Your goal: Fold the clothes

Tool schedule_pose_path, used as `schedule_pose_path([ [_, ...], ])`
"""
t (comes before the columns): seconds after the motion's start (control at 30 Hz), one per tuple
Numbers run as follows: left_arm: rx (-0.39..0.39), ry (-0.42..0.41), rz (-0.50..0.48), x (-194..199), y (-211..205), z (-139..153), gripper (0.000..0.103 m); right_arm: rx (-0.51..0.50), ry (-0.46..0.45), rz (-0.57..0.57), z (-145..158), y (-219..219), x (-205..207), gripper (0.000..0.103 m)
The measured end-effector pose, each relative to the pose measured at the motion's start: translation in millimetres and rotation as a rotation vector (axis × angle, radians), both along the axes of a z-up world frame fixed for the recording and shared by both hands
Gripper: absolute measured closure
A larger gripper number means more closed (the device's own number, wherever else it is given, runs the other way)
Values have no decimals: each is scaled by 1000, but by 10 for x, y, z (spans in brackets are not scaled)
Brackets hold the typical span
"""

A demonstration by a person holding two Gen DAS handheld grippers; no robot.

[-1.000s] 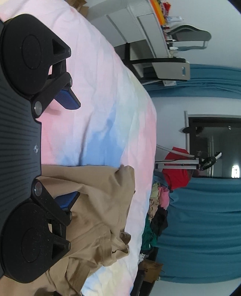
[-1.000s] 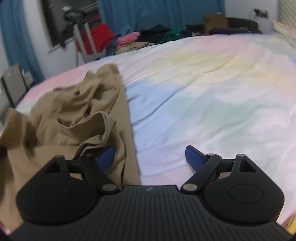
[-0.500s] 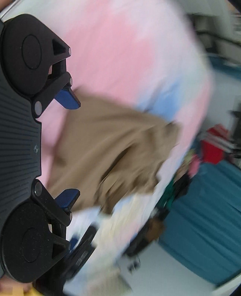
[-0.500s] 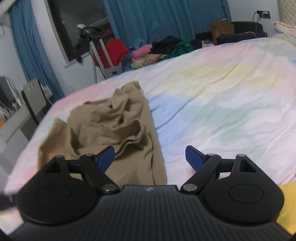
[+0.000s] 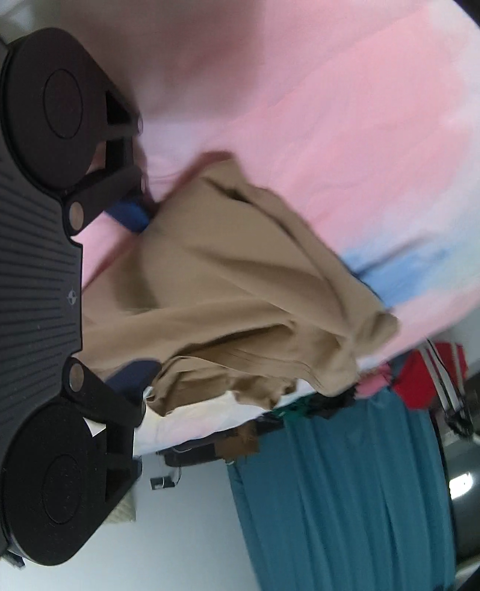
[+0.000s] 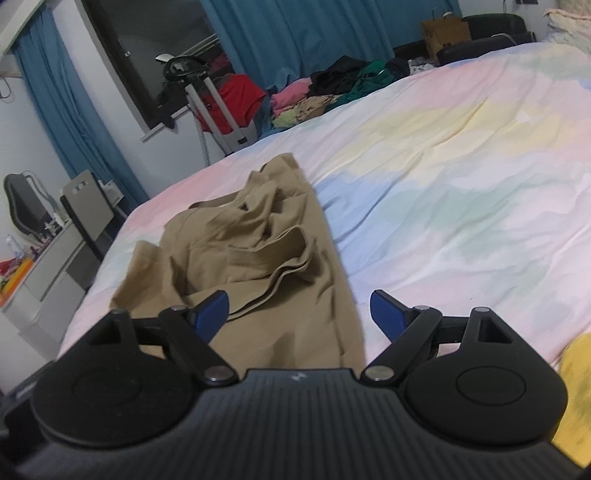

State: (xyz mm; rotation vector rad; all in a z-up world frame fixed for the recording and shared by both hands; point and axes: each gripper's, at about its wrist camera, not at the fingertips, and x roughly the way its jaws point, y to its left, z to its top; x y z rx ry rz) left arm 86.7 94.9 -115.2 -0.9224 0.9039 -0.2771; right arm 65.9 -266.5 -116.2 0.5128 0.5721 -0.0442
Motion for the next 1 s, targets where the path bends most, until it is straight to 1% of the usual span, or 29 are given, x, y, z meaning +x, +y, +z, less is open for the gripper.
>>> schedule_pose_path([
  [0.1, -8, -82, 13, -58, 2, 88, 39, 65, 4, 20, 25, 36, -29, 18],
  [0.2, -3, -132, -5, -73, -37, 136, 39, 145, -3, 55, 50, 87, -68, 18],
  [0.23, 12, -123, -6, -63, -54, 122, 39, 185, -7, 63, 54, 93, -87, 18],
  [0.27, 29, -93, -2, -45, -62, 73, 43, 225, -4, 70, 52, 97, -96, 18],
  [0.3, 38, -59, 3, -21, -51, 25, 51, 290, 8, 81, 21, 86, -94, 17],
  [0.33, 46, -27, 6, -3, -44, -29, 55, 362, 23, 93, -19, 71, -88, 16],
  [0.37, 62, -5, 7, 6, -41, -75, 63, 424, 42, 108, -63, 57, -77, 16],
  [0.4, 71, 0, 11, 1, -34, -96, 67, 483, 63, 123, -109, 44, -64, 16],
  [0.47, 58, 5, 33, -20, -11, -115, 71, 579, 94, 150, -187, 47, -54, 16],
  [0.53, 46, -4, 55, -5, 21, -98, 80, 680, 130, 184, -275, 71, -42, 16],
  [0.57, 42, -13, 65, 8, 31, -81, 90, 729, 154, 202, -323, 90, -32, 16],
  [0.63, 19, -42, 79, -18, 56, -64, 95, 809, 215, 220, -430, 149, -11, 16],
  [0.7, -15, -107, 73, -66, 43, 15, 96, 864, 284, 221, -540, 226, -10, 16],
  [0.8, -52, -197, 63, -128, 25, 135, 97, 900, 321, 198, -640, 272, -26, 16],
  [0.9, -83, -230, 72, -159, 37, 169, 97, 891, 289, 87, -675, 137, -64, 17],
  [0.93, -98, -230, 79, -164, 53, 162, 97, 884, 279, 43, -683, 80, -81, 26],
  [0.97, -119, -229, 83, -166, 69, 152, 97, 875, 269, -2, -691, 22, -98, 28],
  [1.0, -131, -241, 79, -160, 61, 162, 97, 867, 258, -46, -698, -35, -115, 36],
])
